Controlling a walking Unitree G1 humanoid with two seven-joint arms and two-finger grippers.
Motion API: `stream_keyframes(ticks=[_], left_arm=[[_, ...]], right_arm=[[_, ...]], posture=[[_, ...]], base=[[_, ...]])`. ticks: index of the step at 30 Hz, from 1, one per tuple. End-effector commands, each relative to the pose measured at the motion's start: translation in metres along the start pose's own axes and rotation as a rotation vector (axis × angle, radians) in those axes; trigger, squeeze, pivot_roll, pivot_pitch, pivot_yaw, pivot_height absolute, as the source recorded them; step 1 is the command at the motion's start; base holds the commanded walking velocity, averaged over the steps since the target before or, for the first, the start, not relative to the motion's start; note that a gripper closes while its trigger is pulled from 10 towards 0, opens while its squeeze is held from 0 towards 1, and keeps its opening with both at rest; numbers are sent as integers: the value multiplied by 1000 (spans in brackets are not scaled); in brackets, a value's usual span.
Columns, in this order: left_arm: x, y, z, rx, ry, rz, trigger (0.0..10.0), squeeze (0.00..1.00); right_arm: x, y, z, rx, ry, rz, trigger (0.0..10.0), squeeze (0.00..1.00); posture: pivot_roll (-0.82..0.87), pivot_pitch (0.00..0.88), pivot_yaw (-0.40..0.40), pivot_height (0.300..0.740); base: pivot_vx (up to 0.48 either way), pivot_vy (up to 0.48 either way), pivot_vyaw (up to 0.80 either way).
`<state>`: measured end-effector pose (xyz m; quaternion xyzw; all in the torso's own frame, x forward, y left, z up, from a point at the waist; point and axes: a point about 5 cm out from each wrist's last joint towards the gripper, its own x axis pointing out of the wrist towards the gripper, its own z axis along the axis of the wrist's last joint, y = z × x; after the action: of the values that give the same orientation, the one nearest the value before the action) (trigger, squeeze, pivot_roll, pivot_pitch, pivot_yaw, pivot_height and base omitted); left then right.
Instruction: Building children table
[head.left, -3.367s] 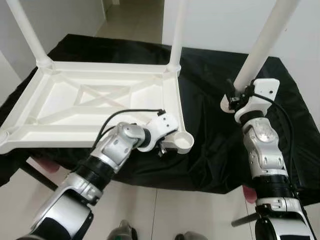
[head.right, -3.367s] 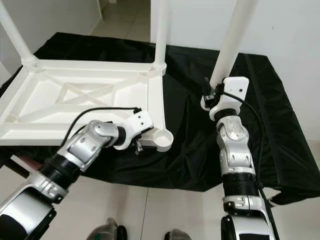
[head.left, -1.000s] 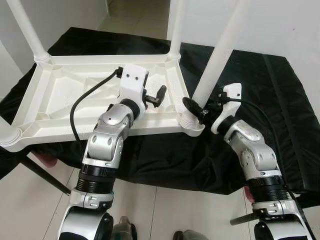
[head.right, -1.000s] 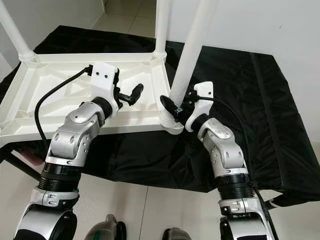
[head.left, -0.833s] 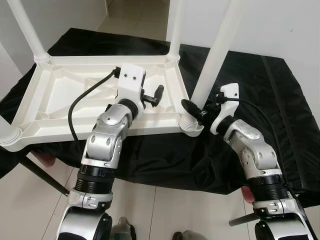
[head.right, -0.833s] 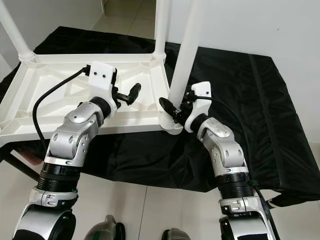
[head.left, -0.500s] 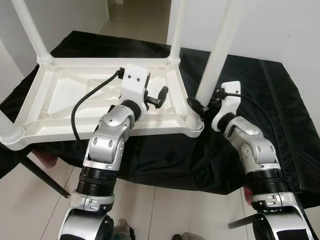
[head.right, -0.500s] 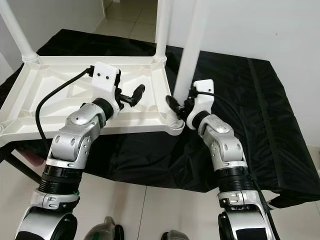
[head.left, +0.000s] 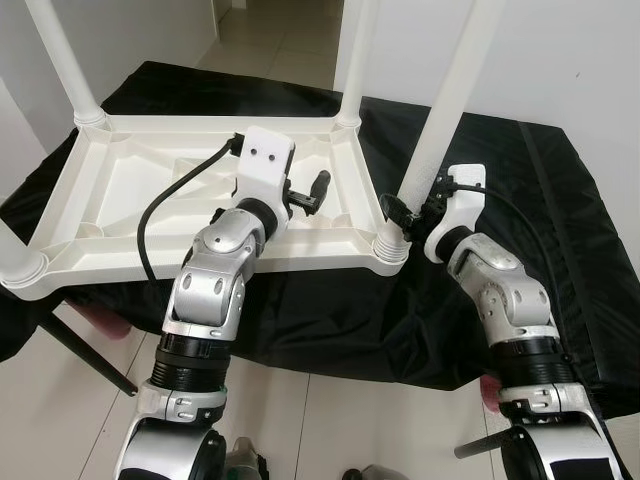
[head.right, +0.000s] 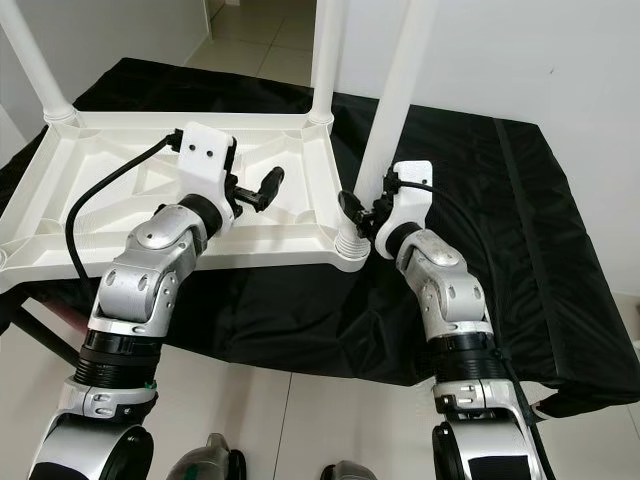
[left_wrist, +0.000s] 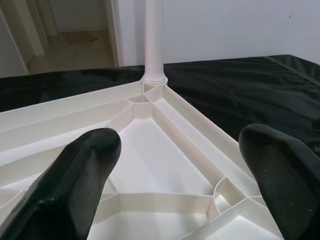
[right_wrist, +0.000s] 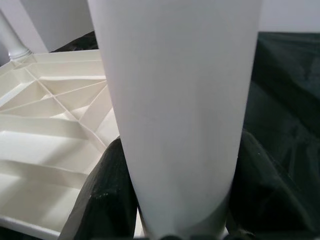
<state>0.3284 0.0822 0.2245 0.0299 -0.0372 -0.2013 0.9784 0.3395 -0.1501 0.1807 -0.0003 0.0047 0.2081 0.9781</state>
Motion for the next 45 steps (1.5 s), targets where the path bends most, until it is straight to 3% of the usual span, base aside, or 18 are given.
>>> stream_keyframes(ticks=[1,14,24,32,36,45], left_arm=[[0,5,6,5,-12,104,10000,0],[0,6,9,11,-17,109,10000,0],[-1,6,10,19,-15,110,10000,0],[-2,6,11,23,-17,111,10000,0],[-1,4,14,40,-28,97,10000,0],[-1,-4,17,75,-45,64,10000,0]], right_arm=[[-4,1,-20,-24,76,5,10000,0],[-18,-2,-34,-24,37,5,10000,0],[-23,0,-33,-85,-25,57,10000,0],[-17,-2,-30,-130,-37,46,10000,0],[-4,-5,-28,-99,-12,5,10000,0],[9,-6,-25,-22,62,11,10000,0]], posture=[[55,55,-39,740],[55,74,-31,740],[62,80,-26,740],[62,77,-26,740],[62,75,-25,740],[66,74,-31,740]], base=[[0,0,0],[0,0,0],[0,0,0],[0,0,0],[0,0,0],[0,0,0]])
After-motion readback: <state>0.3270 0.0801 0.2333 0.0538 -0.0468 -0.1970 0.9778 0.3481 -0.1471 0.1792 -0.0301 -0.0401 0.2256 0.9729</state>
